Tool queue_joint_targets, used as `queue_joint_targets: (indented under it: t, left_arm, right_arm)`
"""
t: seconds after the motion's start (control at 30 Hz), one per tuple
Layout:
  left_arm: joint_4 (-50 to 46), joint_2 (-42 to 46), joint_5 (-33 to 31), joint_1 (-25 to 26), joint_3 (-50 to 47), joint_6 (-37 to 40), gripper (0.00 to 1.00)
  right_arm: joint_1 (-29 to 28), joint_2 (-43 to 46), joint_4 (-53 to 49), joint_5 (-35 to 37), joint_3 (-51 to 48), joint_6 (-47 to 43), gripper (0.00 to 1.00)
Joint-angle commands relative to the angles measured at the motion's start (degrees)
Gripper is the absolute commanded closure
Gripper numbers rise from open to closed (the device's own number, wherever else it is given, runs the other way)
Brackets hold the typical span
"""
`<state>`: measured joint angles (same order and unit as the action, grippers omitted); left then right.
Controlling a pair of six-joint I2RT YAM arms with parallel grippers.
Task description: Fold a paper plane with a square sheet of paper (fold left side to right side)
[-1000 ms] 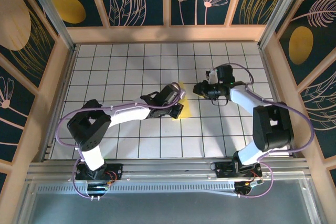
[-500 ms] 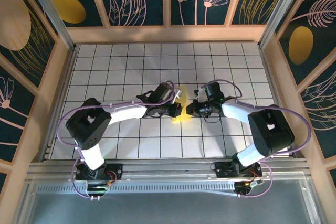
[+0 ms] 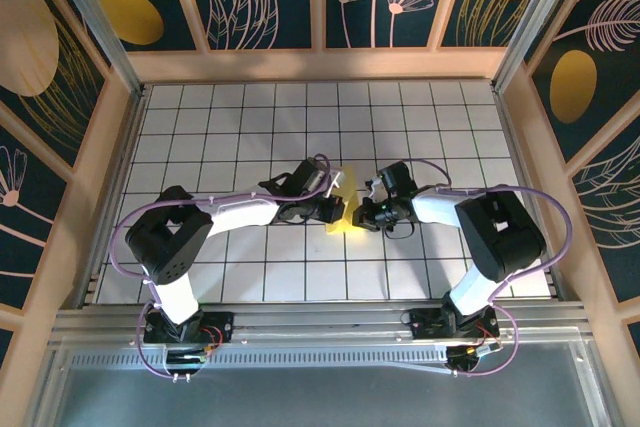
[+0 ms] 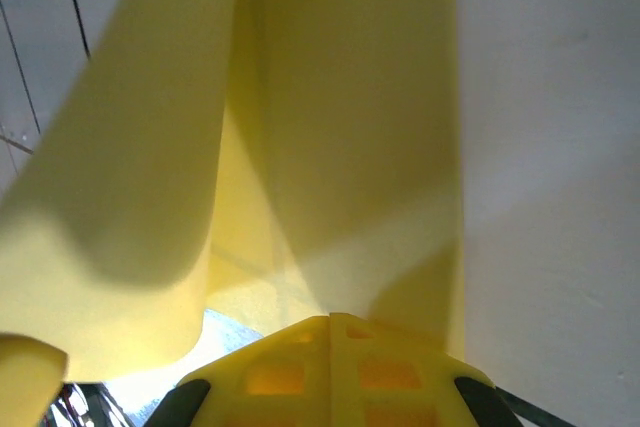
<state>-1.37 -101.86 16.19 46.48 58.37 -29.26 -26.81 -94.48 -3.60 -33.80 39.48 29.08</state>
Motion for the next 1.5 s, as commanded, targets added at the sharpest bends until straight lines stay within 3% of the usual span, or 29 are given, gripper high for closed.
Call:
queue_joint_targets:
  t: [0.0, 1.47]
  left_arm:
    - [-2.34, -1.06, -1.26, -0.97, -0.15, 0.45, 1.0]
    - [-10.72, -8.15, -10.18, -3.32, 7.46, 5.79, 1.0]
  right_arm:
    - [-0.82, -1.52, -2.67, 1.8, 0.24, -0.21, 1.0]
    - [-1.41, -3.63, -5.22, 2.78, 0.77, -1.66, 1.0]
